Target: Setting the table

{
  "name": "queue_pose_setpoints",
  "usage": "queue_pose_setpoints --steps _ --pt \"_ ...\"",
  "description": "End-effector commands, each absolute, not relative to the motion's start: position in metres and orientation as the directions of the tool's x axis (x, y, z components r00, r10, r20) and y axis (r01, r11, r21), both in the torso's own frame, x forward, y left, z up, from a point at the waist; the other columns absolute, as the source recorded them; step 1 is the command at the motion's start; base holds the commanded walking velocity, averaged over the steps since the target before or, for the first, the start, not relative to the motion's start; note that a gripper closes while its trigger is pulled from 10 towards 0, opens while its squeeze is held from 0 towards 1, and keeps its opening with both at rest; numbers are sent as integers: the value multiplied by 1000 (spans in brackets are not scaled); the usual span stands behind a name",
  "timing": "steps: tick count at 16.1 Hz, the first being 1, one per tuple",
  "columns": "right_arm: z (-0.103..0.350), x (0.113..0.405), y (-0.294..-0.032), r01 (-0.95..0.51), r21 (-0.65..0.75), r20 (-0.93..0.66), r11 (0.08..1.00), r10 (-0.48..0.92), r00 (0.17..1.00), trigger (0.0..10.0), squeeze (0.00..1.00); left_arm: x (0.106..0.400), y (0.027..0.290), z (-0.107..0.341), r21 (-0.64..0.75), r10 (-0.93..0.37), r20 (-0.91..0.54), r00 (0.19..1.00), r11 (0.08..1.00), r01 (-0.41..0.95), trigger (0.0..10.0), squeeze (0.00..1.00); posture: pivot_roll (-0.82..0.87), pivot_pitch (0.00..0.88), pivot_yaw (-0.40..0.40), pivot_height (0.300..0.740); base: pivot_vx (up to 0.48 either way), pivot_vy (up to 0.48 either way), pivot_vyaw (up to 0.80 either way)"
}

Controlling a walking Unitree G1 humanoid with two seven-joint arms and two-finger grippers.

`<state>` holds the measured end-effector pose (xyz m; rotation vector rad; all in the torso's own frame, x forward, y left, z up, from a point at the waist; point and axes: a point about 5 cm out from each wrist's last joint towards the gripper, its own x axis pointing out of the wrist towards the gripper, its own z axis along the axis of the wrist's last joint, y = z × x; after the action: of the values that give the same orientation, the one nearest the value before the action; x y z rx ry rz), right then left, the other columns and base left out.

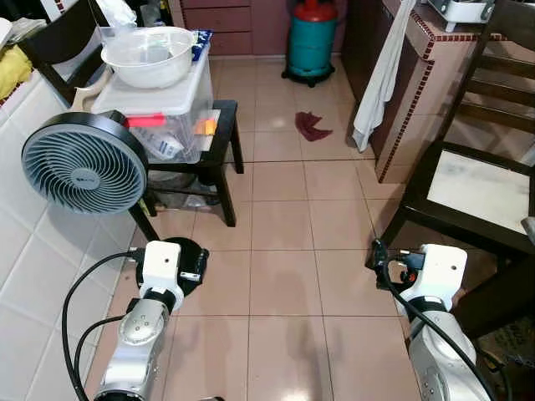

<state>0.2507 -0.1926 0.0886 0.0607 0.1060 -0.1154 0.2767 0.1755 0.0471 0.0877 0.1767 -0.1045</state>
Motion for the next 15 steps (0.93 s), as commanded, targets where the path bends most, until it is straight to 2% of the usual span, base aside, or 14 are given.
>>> queue_pose_setpoints --steps 1,8,15 --pt "84 250 -193 129 68 -138 989 -119 983 10000 0 274 177 45 82 -100 -189 977 990 117 10000 0 -50 129 67 740 0 0 -781" --pt "84 247 -193 128 54 -138 990 -120 983 10000 0 278 174 49 -13 -119 -183 976 993 119 10000 0 -60 139 69 740 0 0 -785" --pt "86 250 -192 118 58 -132 991 -110 985 10000 0 279 174 48 -41 -121 -198 973 993 115 10000 0 -61 138 68 740 0 0 -788"
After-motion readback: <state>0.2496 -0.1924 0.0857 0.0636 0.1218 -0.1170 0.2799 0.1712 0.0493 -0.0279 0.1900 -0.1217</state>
